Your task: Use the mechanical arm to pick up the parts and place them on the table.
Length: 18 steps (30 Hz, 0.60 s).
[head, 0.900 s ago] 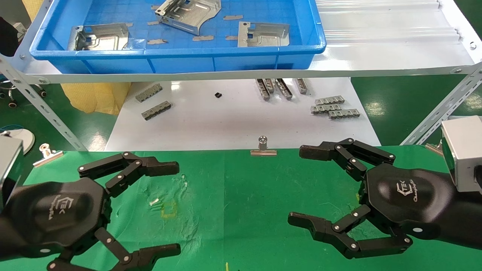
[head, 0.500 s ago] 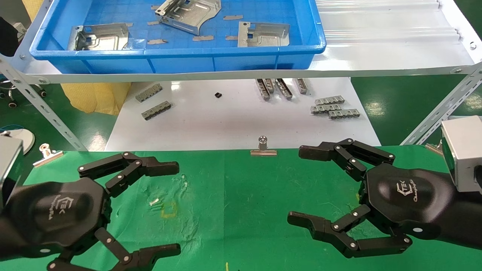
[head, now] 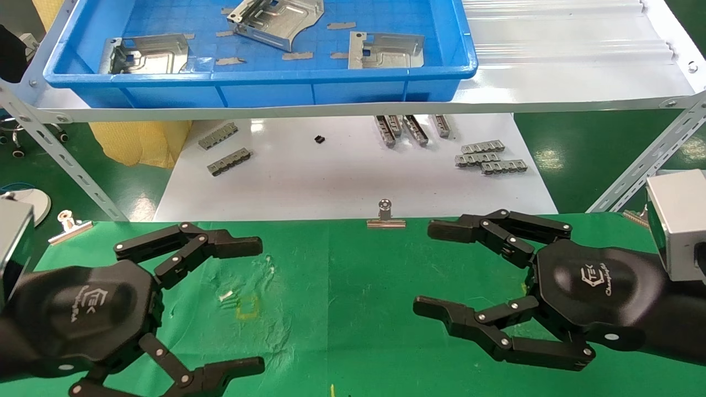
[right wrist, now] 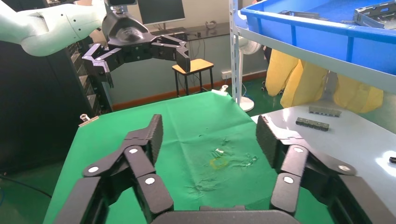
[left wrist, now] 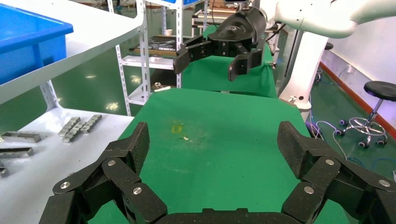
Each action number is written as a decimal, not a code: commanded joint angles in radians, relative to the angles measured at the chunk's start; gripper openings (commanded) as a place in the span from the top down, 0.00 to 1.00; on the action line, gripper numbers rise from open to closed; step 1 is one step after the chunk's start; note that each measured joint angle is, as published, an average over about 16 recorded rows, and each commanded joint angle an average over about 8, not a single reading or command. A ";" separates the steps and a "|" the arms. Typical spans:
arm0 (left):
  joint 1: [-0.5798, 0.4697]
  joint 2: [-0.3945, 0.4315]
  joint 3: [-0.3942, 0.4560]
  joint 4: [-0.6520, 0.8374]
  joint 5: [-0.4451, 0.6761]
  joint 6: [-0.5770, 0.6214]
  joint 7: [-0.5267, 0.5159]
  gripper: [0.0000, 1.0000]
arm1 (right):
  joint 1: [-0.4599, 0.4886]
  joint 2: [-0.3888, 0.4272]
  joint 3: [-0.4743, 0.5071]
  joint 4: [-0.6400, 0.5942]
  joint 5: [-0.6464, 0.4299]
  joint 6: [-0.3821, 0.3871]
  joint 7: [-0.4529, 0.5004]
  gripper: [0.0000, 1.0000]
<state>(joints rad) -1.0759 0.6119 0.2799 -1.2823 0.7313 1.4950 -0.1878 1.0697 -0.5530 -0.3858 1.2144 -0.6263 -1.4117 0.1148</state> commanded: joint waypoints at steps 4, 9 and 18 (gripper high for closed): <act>0.000 0.000 0.000 0.000 0.000 0.000 0.000 0.00 | 0.000 0.000 0.000 0.000 0.000 0.000 0.000 1.00; 0.000 0.000 0.000 0.000 0.000 0.000 0.000 0.00 | 0.000 0.000 0.000 0.000 0.000 0.000 0.000 1.00; 0.000 0.000 0.000 0.000 0.000 0.000 0.000 0.00 | 0.000 0.000 0.000 0.000 0.000 0.000 0.000 1.00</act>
<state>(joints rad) -1.0759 0.6119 0.2799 -1.2823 0.7313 1.4950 -0.1878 1.0697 -0.5530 -0.3858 1.2144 -0.6263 -1.4117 0.1148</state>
